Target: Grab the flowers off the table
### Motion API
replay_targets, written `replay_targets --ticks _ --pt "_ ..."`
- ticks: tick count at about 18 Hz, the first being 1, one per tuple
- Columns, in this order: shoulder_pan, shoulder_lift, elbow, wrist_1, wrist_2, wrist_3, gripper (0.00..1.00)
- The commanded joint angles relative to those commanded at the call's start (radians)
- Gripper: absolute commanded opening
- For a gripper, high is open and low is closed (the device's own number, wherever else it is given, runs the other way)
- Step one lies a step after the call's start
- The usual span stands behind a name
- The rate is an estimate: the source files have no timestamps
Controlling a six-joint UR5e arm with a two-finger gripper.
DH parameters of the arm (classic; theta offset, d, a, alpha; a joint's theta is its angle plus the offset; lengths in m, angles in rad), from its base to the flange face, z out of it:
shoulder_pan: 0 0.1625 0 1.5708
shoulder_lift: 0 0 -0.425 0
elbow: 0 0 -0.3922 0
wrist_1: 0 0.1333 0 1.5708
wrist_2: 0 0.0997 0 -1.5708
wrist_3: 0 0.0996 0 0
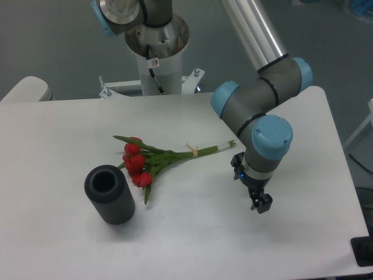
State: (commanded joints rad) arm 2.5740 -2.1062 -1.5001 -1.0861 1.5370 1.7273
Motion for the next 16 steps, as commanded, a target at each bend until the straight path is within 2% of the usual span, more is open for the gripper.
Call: replay_targets --ticks 3,6,10,16 --pt "-0.003 0.034 -0.028 -0.028 -0.005 0.000 1.00" --pt "-0.002 0.067 -0.074 -0.028 -0.008 0.002 1.00" --pt "-0.005 0.127 -0.179 -0.017 -0.018 0.002 1.00" --pt "-0.024 0.183 -0.327 -0.006 -0.052 -0.031 1.00"
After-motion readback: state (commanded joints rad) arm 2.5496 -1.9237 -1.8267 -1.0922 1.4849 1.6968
